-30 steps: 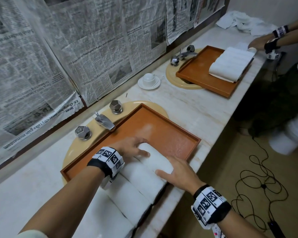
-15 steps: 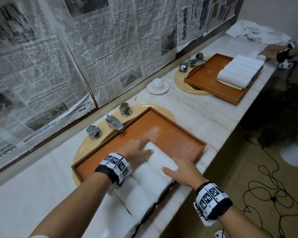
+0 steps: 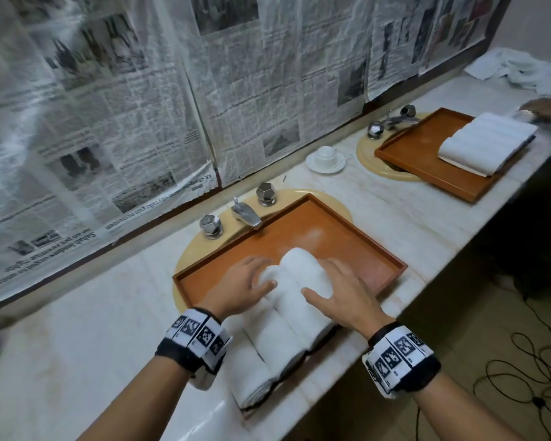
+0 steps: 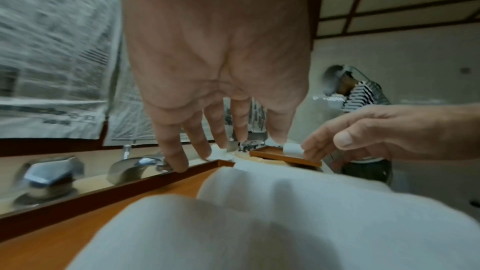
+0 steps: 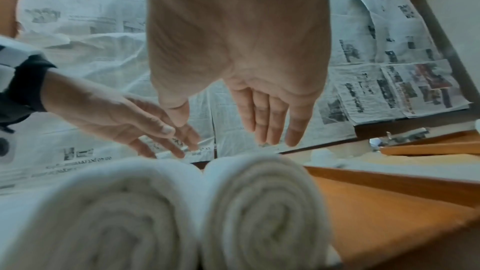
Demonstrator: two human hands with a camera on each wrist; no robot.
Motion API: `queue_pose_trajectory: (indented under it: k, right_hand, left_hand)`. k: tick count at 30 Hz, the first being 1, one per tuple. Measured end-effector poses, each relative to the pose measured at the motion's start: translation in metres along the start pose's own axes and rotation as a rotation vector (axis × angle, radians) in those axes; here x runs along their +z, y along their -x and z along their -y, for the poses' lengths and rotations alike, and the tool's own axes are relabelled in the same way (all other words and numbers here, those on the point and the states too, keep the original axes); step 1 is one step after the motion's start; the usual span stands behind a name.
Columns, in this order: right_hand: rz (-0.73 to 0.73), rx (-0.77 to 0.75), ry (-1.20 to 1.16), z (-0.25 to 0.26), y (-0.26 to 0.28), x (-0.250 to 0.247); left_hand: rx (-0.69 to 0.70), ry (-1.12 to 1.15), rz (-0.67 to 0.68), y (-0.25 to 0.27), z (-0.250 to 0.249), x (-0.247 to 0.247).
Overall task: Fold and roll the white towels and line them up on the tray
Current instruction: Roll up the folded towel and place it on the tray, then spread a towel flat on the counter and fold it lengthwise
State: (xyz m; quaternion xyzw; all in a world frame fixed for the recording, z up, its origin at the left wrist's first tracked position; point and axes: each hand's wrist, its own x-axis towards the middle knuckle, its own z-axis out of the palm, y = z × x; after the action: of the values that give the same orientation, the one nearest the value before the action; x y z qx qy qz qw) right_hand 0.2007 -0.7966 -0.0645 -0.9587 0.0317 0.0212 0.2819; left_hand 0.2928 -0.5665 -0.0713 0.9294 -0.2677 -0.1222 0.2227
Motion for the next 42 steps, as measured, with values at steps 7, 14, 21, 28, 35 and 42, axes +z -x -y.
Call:
queue_pose_trajectory:
  k: [7, 14, 21, 28, 35, 42]
  right_hand:
    - [0.007, -0.218, 0.055, 0.073, 0.017, 0.029]
    - [0.118, -0.384, 0.064, 0.172, 0.059, 0.090]
    - [0.216, -0.531, 0.072, 0.269, 0.094, 0.158]
    - [0.364, -0.633, 0.153, 0.335, 0.102, 0.208]
    - [0.453, -0.783, 0.137, 0.392, 0.088, 0.251]
    - [0.604, -0.926, 0.126, 0.436, 0.053, 0.323]
  left_hand:
    - [-0.134, 0.083, -0.132, 0.106, 0.053, -0.014]
    - [-0.283, 0.119, -0.248, 0.251, 0.114, -0.027]
    - [-0.463, 0.111, -0.320, 0.377, 0.171, -0.038]
    - [-0.609, 0.172, -0.407, 0.456, 0.204, -0.041]
    - [-0.765, 0.171, -0.484, 0.502, 0.234, -0.046]
    - [-0.969, 0.150, -0.466, 0.513, 0.278, -0.042]
